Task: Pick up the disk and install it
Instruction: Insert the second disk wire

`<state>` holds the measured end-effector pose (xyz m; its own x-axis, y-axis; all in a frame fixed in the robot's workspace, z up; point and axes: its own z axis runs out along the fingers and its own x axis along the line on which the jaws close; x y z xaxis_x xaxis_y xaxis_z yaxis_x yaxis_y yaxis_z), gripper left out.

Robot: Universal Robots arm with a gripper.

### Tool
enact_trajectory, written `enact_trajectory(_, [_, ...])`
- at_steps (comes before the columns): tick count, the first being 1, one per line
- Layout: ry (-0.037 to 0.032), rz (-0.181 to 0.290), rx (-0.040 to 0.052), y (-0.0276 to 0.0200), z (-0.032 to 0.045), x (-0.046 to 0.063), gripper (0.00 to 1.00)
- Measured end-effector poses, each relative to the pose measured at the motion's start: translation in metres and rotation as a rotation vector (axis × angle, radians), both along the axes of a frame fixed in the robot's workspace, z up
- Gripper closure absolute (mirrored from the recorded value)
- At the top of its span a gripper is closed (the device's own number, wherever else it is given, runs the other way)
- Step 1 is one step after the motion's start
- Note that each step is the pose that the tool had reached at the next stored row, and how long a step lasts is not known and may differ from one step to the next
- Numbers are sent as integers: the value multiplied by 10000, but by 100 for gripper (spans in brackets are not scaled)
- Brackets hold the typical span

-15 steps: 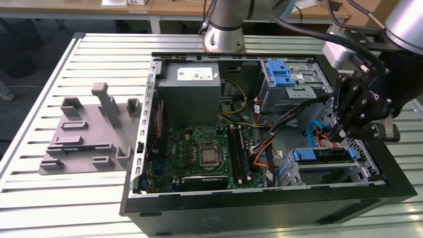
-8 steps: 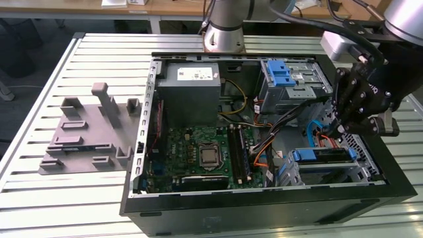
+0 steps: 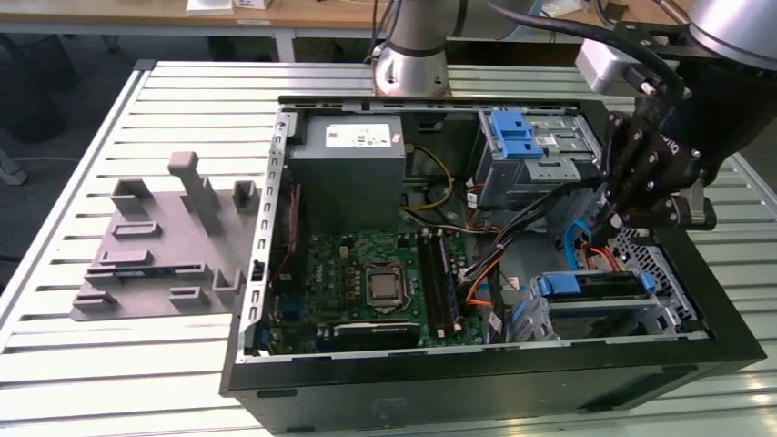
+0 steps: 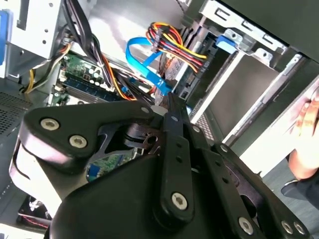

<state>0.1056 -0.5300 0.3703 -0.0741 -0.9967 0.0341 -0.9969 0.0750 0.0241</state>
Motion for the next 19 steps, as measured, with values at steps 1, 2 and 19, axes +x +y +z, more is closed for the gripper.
enact_trajectory(1, [0, 1, 0, 8, -1, 0, 89])
enact_trajectory(2, [0, 1, 1, 11, -4, 0, 89])
enact_trajectory(19, [0, 3, -1, 55, -124, 2, 70])
